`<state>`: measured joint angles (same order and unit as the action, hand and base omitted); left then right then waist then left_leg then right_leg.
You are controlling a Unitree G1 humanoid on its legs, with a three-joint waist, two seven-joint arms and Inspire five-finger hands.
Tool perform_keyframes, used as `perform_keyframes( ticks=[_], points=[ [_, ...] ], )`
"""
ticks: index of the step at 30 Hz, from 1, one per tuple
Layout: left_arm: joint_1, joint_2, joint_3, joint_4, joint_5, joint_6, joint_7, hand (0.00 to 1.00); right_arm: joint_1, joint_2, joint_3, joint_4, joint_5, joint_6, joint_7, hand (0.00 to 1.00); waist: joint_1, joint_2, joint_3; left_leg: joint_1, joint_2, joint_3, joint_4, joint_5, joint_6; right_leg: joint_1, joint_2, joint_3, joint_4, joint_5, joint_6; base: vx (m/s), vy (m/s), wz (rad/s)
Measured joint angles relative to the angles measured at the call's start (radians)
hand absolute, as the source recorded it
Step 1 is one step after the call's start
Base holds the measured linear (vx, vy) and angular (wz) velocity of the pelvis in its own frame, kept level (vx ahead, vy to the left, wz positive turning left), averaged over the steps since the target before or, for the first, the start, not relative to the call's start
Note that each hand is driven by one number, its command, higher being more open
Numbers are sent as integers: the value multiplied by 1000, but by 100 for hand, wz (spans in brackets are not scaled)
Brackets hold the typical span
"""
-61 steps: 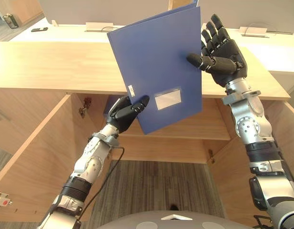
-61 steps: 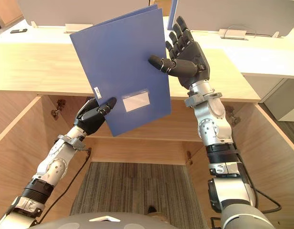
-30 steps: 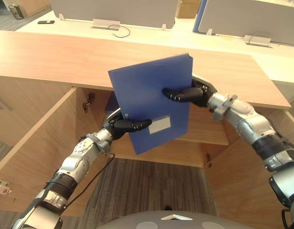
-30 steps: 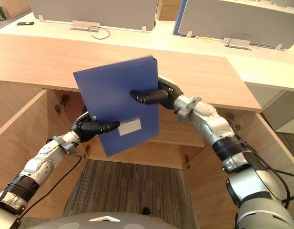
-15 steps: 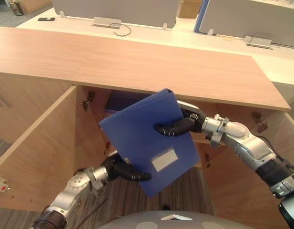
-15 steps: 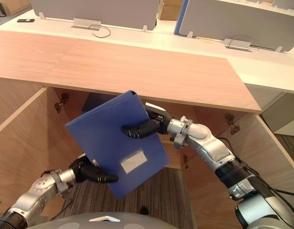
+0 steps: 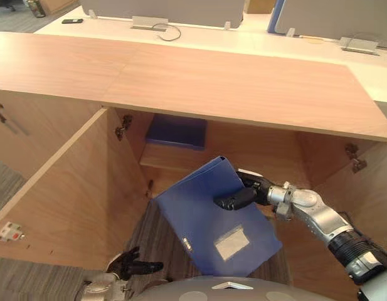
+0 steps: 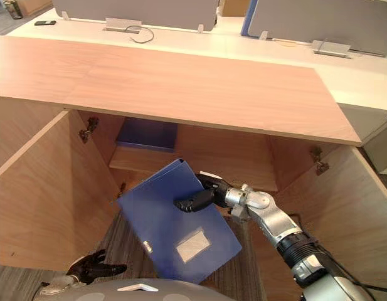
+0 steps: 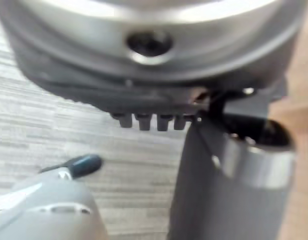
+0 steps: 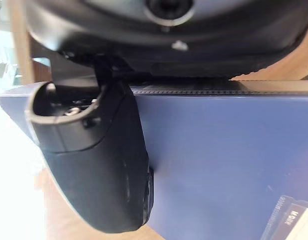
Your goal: Walk over to the cabinet, pick up the folder, carry it to the office cabinet, place the folder inside the office cabinet, then close the office cabinet door
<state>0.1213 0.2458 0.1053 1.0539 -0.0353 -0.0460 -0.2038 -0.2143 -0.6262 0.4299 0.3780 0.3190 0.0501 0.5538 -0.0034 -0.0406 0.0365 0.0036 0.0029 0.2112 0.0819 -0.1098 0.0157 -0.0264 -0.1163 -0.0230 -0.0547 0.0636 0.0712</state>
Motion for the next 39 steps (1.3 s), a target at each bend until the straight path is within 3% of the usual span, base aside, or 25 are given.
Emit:
perform_keyframes(
  ticks=[3, 9, 12, 18, 24, 27, 30, 32, 33, 36, 39],
  points=[
    [15, -34, 54, 5, -45, 7, 34, 100, 0, 93, -111, 185, -98, 2, -109, 0, 9, 19, 12, -24, -5, -32, -1, 14, 1, -8, -4, -30, -1, 0, 0, -36, -35, 32],
    [46, -90, 96, 5, -122, 12, 65, 100, -11, 269, -432, 364, -50, 2, -355, 0, 22, 54, 34, -32, -14, -62, -36, 43, 3, -12, -9, -57, -15, 3, 3, -21, -20, 16],
    [34, -116, 108, -6, -181, 10, 81, 100, -58, 375, -637, 415, 146, -19, -515, 0, 27, 70, 51, -33, -18, -83, -73, 71, 1, -17, -10, -80, -21, 5, 6, -42, -36, 19],
    [33, -173, 129, -26, -207, 5, 141, 100, -181, 469, -828, 435, 537, -175, -691, 0, 33, 90, 85, -34, -21, -93, -106, 92, 4, -20, -10, -90, -22, 8, 6, -12, -10, 6],
    [20, -189, 127, -46, -197, 5, 155, 100, -302, 477, -980, 435, 791, -288, -740, 0, 39, 98, 127, -57, -29, -113, -142, 119, 7, -46, -18, -112, -23, 8, 6, -26, 3, 12],
    [9, -193, 126, -47, -200, 5, 168, 100, -353, 476, -1060, 445, 838, -316, -775, 0, 51, 106, 146, -67, -29, -116, -141, 120, 8, -54, -19, -115, -22, 8, 7, 0, 4, 5],
    [-1, -213, 127, -88, -212, 3, 188, 100, -456, 461, -1130, 444, 858, -320, -819, 0, 53, 131, 189, -122, -12, -116, -73, 100, -6, -102, -21, -117, 41, 2, -2, -31, 4, 4],
    [-24, -235, 127, -131, -252, -2, 194, 100, -563, 419, -1135, 442, 857, -318, -841, 0, 59, 160, 241, -234, 9, -119, 101, 36, -9, -199, -24, -117, 187, -44, -20, -144, 4, 10],
    [-35, -243, 127, -141, -288, -1, 197, 100, -609, 399, -1135, 442, 857, -316, -851, 0, 61, 166, 252, -289, 9, -122, 189, -1, -10, -250, -33, -116, 281, -100, -14, -124, -17, 14],
    [-38, -266, 126, -164, -401, -1, 200, 100, -706, 356, -1105, 438, 855, -309, -868, 0, 83, 185, 282, -378, 23, -121, 356, -77, -10, -340, -41, -104, 448, -195, -8, -110, -16, 4],
    [-42, -276, 124, -200, -498, -1, 219, 100, -840, 331, -1033, 429, 853, -296, -898, 0, 84, 190, 329, -470, 31, -107, 445, -101, -10, -462, -50, -78, 581, -239, -17, -171, -18, -10]
  ],
)
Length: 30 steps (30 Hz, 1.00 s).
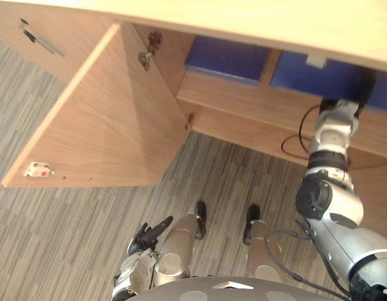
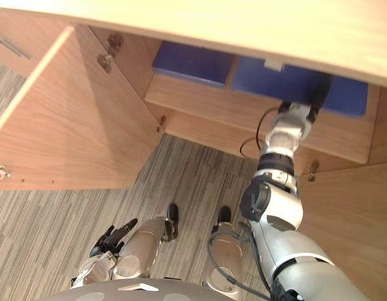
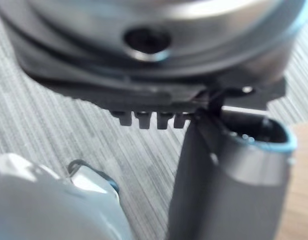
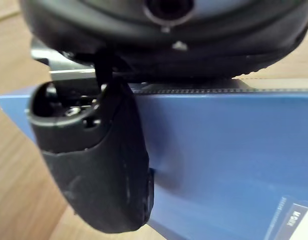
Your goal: Walk over to the cabinet, pick up the folder, carry it to the office cabinet, place the folder inside the office cabinet, then close the office cabinet door
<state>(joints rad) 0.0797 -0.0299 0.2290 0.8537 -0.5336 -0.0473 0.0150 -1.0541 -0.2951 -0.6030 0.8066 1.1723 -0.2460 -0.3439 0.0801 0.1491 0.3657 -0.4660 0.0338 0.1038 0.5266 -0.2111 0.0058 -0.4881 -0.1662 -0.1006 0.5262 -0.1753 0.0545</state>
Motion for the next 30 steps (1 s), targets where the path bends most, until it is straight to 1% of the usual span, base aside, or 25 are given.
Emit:
perform_keyframes(
  ticks=[1, 3, 4, 6, 9, 11, 13, 17, 19, 23, 24, 25, 27, 30],
  points=[
    [-2, -2, -3, -7, -15, 0, 4, 100, -25, -4, 11, 0, 0, 3, -5, 0, 1, 1, 12, -10, 0, 5, 6, 0, 0, -19, -2, 5, 18, -3, -3, -146, -54, -16],
    [-2, -3, -21, -38, -51, -2, 16, 100, -89, -17, 47, 0, 0, 7, -32, 0, -1, 1, 18, -91, -1, 15, 59, -7, -4, -122, -10, 29, 103, -26, -5, -129, -53, -8],
    [-3, -2, -27, -43, -53, -6, 20, 100, -100, -18, 52, 0, 0, 7, -37, 0, -2, 1, 21, -111, 0, 16, 82, -16, -4, -143, -11, 33, 127, -35, -7, -98, -50, -6],
    [-8, -1, -38, -78, -59, -18, 29, 100, -142, -24, 62, 0, 0, 8, -77, 0, -1, 3, 52, -176, 17, 25, 197, -66, -7, -215, -7, 52, 237, -78, -10, -103, -41, -13],
    [-15, 0, -56, -102, -71, -27, 39, 100, -191, -32, 67, 0, 0, 8, -106, 0, -1, 7, 58, -257, 30, 32, 289, -101, -4, -303, -4, 72, 320, -103, -9, -110, -4, -13],
    [-36, 3, -73, -116, -84, -38, 47, 100, -201, -79, 111, 0, 1, 8, -134, 0, 0, 15, 67, -311, 33, 30, 344, -117, -4, -355, -6, 80, 367, -113, -4, -109, 33, -3],
    [-37, 10, -91, -125, -93, -41, 49, 100, -207, -102, 115, 0, 2, 4, -162, 0, 2, 15, 69, -345, 35, 29, 369, -121, -1, -387, -7, 82, 388, -113, -4, -85, 30, 1],
    [-37, 19, -120, -150, -97, -43, 51, 100, -232, -133, 113, -1, 25, -8, -197, 0, 2, 18, 81, -363, 26, 38, 377, -120, 1, -415, -21, 88, 410, -118, -2, -68, 8, 4],
    [-36, 25, -140, -160, -108, -44, 55, 100, -251, -141, 103, -31, 56, -18, -219, 0, 7, 18, 83, -372, 17, 54, 374, -118, 5, -442, -29, 105, 429, -124, 0, -69, -28, 1],
    [-36, 29, -153, -169, -200, -44, 75, 100, -292, -157, 97, -78, 98, -50, -249, 0, -2, 28, 88, -402, 11, 57, 373, -112, 10, -480, -39, 107, 445, -127, 1, -24, -29, 5],
    [-36, 26, -154, -174, -225, -43, 86, 100, -304, -184, 90, -77, 101, -54, -265, 0, 4, 29, 89, -408, 10, 60, 373, -112, 10, -491, -43, 107, 451, -127, 1, 0, 0, 0],
    [-35, 24, -153, -175, -252, -43, 95, 100, -307, -201, 87, -78, 101, -58, -273, 0, 5, 31, 90, -408, 10, 60, 368, -111, 9, -493, -43, 105, 450, -127, 1, 3, -32, 2],
    [-35, 25, -153, -176, -255, -43, 102, 100, -314, -222, 87, -78, 100, -64, -285, 0, 1, 31, 90, -407, 8, 60, 358, -108, 6, -495, -46, 102, 447, -127, 1, 4, -17, 1],
    [-35, 25, -152, -176, -259, -44, 112, 100, -342, -229, 87, -78, 100, -69, -300, 0, -3, 31, 90, -408, 8, 68, 352, -107, 5, -503, -48, 103, 448, -127, 1, -7, -15, -3]
  ],
)
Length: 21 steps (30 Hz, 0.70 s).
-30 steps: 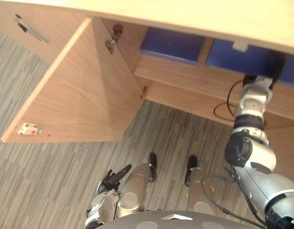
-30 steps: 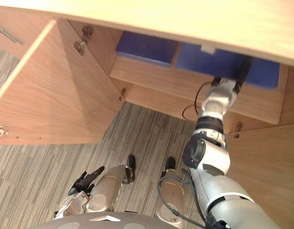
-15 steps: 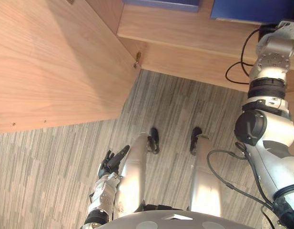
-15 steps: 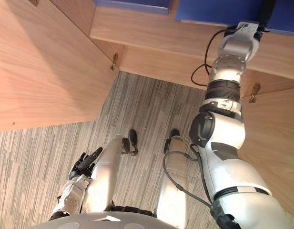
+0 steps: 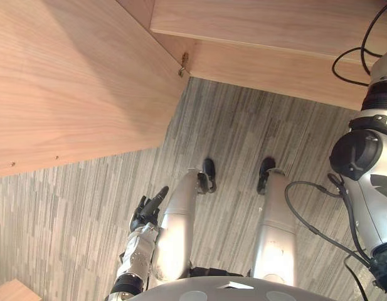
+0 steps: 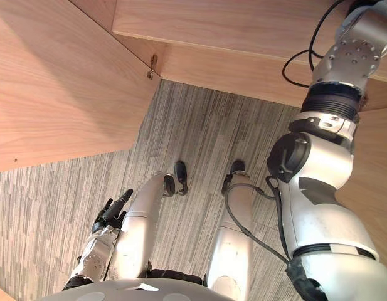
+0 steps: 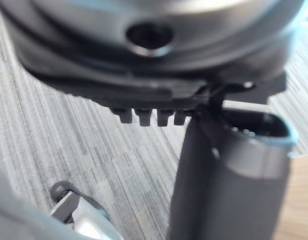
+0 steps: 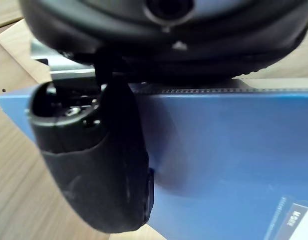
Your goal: Walk over to the cabinet, pick up the folder, carry it to the office cabinet, place the folder inside the office cabinet, then close the office cabinet door
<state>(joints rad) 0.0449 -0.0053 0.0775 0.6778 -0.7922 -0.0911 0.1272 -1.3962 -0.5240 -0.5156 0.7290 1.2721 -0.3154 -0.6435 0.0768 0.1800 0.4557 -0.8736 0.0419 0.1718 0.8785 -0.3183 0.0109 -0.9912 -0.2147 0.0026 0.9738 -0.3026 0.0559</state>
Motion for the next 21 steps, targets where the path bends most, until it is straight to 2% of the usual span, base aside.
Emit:
perform_keyframes(
  ticks=[7, 8, 14, 21],
  points=[
    [1, -12, 18, -1, -36, 3, 24, 100, -64, -15, 40, 0, 23, -29, -23, 0, 0, 0, 0, 0, 0, 0, -28, 13, -8, -6, 0, -7, -14, 0, 0, -19, -24, 0],
    [1, -12, 18, -1, -38, 3, 25, 100, -75, -15, 40, 0, 36, -31, -26, 100, 1, 0, 0, 0, 0, 0, -29, 13, -8, -7, -1, -7, -14, 0, 0, 0, 0, 0],
    [4, -17, 19, -17, -40, 3, 44, 100, -107, -15, 67, -1, 54, -44, -44, 100, 0, -1, 0, -8, -14, -1, -24, 12, -8, -23, -26, -20, 12, -2, 0, -15, -6, 7],
    [36, -15, 6, -100, -80, 7, 57, 100, -108, -15, 123, -106, 74, -54, -41, 100, 6, -2, 10, -81, -1, -11, 122, -29, -6, -80, -28, -10, 121, -41, -5, -102, 1, 1]
  ],
)
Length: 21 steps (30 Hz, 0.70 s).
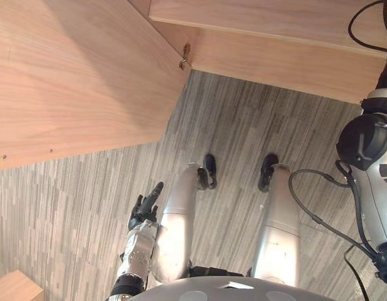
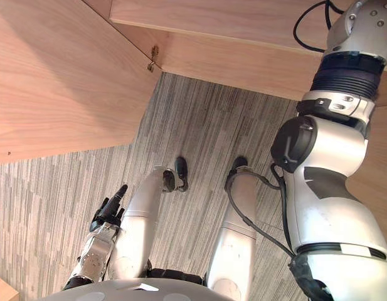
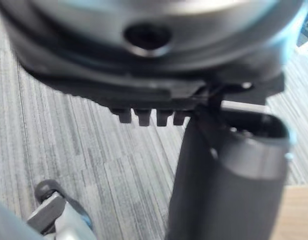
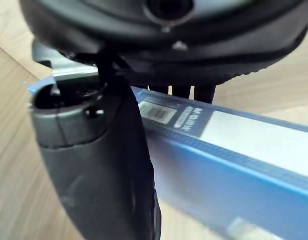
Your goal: Walk over to the cabinet, pick up the folder, carry it to the office cabinet, place the folder inside the office cabinet, then close the office cabinet door
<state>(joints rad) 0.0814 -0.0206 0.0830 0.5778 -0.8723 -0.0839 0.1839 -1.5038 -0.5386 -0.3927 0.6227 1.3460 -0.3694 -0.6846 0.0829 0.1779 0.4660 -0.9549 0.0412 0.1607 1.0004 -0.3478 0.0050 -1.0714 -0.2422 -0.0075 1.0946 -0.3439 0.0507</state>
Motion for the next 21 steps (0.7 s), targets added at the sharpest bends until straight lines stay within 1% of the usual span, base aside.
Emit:
perform_keyframes(
  ticks=[6, 9, 10, 12, 14, 15, 16, 18, 20, 21],
  points=[
    [4, 12, -15, -8, 0, 6, 4, 100, 2, 0, -3, -12, 0, 10, 8, 100, -2, 1, -1, -3, 5, 4, 41, -12, 1, -6, 0, 9, 39, -14, -1, -97, -16, -3],
    [12, 12, -15, -21, 0, 21, 8, 100, 33, 0, -16, -13, -2, 25, 23, 100, -2, 6, -4, -2, 7, 2, 41, -12, 0, -6, 0, 6, 40, -15, -3, -28, -18, 0],
    [13, 11, -15, -25, 0, 24, 8, 100, 49, 0, -33, -12, -1, 37, 26, 100, -2, 8, -5, 0, 7, 3, 40, -11, 0, -5, 0, 6, 40, -11, -9, 0, 0, 0],
    [18, 8, -15, -36, 0, 25, 8, 100, 83, 0, -58, -11, -1, 58, 27, 100, -1, 10, -7, 9, 7, 4, 34, -11, 0, 1, 0, 6, 38, -11, -9, 0, 0, 0],
    [19, 3, -14, -39, 0, 27, 7, 100, 119, 1, -92, -5, -1, 87, 29, 100, -1, 12, -9, 26, 6, 8, 22, -11, 0, 15, 0, 7, 30, -11, -10, 1, -2, -4],
    [19, -5, -9, -39, 0, 31, 6, 100, 152, 3, -110, 4, -3, 116, 37, 100, -1, 17, -13, 43, 5, 9, 10, -11, 0, 32, 0, 5, 18, -11, -9, 3, 4, -5],
    [19, -7, -8, -39, 0, 34, 5, 100, 168, 3, -111, 9, -4, 126, 41, 100, -2, 18, -14, 53, 5, 10, 5, -11, 0, 42, 1, 6, 13, -11, -9, 6, 8, -5],
    [33, -18, -7, -39, 0, 42, 0, 100, 226, 5, -121, 43, -8, 168, 49, 100, -4, 24, -57, 65, 5, 13, -15, -11, 0, 53, 2, 4, -8, -8, -7, 17, 20, -6],
    [35, -22, -7, -39, 1, 43, -5, 100, 256, 5, -121, 58, -30, 199, 57, 100, -5, 24, -62, 94, 5, 19, -32, -11, 0, 79, 3, 5, -23, -7, -7, 24, 14, -7],
    [42, -24, -7, -38, 1, 44, -9, 100, 293, 5, -121, 76, -57, 226, 74, 100, -4, 23, -81, 113, 5, 19, -48, -11, 0, 98, 5, 1, -38, -6, -6, 28, 6, -7]
  ],
)
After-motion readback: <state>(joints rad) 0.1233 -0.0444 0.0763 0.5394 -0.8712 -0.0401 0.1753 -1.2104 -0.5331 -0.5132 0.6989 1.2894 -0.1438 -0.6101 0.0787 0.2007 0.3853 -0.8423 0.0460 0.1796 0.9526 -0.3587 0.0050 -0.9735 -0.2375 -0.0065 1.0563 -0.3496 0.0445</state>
